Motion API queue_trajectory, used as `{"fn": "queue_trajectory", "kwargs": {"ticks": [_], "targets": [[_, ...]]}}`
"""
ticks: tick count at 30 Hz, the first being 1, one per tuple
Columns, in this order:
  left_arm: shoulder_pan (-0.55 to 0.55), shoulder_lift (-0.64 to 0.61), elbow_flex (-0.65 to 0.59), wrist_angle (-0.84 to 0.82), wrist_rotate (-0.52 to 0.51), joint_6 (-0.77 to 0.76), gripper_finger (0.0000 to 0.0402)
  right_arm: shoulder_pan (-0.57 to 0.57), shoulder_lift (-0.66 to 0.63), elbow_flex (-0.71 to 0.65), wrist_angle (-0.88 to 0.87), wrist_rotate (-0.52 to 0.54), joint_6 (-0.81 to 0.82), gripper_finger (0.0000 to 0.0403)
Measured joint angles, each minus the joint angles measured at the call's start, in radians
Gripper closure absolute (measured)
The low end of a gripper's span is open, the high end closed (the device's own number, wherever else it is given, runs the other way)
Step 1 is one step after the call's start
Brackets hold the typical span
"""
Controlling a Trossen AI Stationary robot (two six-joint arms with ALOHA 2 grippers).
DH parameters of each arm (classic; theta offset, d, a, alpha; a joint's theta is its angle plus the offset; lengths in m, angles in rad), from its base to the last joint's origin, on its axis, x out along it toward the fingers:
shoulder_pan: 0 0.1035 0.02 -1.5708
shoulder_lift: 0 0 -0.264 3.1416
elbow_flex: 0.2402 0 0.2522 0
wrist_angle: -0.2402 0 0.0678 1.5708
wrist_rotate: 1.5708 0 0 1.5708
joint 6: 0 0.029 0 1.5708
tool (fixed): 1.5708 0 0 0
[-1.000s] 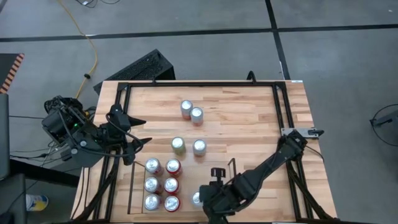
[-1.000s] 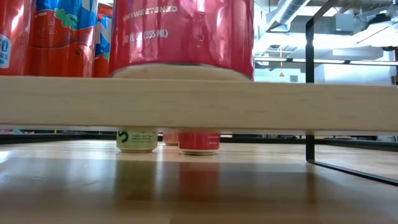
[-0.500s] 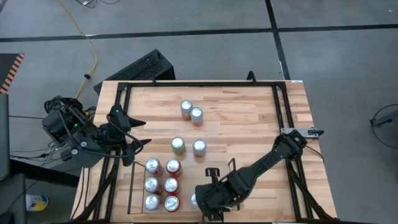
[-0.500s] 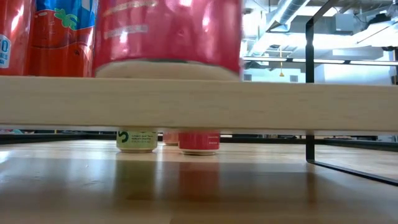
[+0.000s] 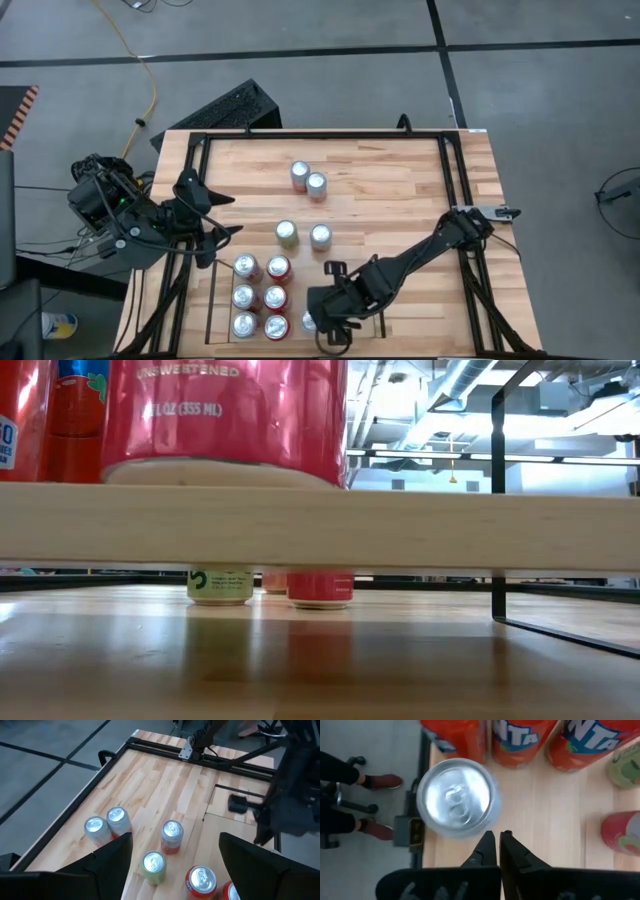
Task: Place canned beverage on shelf
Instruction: Put the white soda can on the shelf, then put the white soda can on the shelf aligned with the other white soda can
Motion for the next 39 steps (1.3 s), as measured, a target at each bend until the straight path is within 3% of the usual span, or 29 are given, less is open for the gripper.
{"fn": "queue_trajectory", "kwargs": {"ticks": [6, 10, 17, 22, 25, 30, 39], "targets": [[0.0, 0.0, 0.0, 0.0, 0.006, -0.003, 0.012, -0.029, -0.029, 0.062, -0.1, 0.025, 0.024, 0.0386], [0.0, 0.0, 0.0, 0.0, 0.009, -0.037, 0.012, -0.089, -0.027, 0.106, -0.23, 0.029, 0.022, 0.035], [0.0, 0.0, 0.0, 0.0, 0.07, -0.075, 0.012, -0.205, -0.036, 0.104, -0.321, 0.042, -0.118, 0.0215], [-0.009, 0.0, 0.0, 0.001, 0.082, -0.075, 0.012, -0.261, -0.037, 0.103, -0.275, 0.057, -0.323, 0.0103], [-0.01, 0.0, 0.0, 0.0, 0.083, -0.075, 0.012, -0.289, -0.038, 0.088, -0.245, 0.048, -0.46, 0.0064], [-0.01, 0.0, 0.0, -0.001, 0.079, -0.075, 0.012, -0.343, -0.025, 0.084, -0.241, 0.008, -0.638, 0.0051], [-0.01, -0.001, 0.0, -0.018, 0.071, -0.078, 0.012, -0.394, 0.05, 0.084, -0.23, -0.047, -0.818, 0.006]]}}
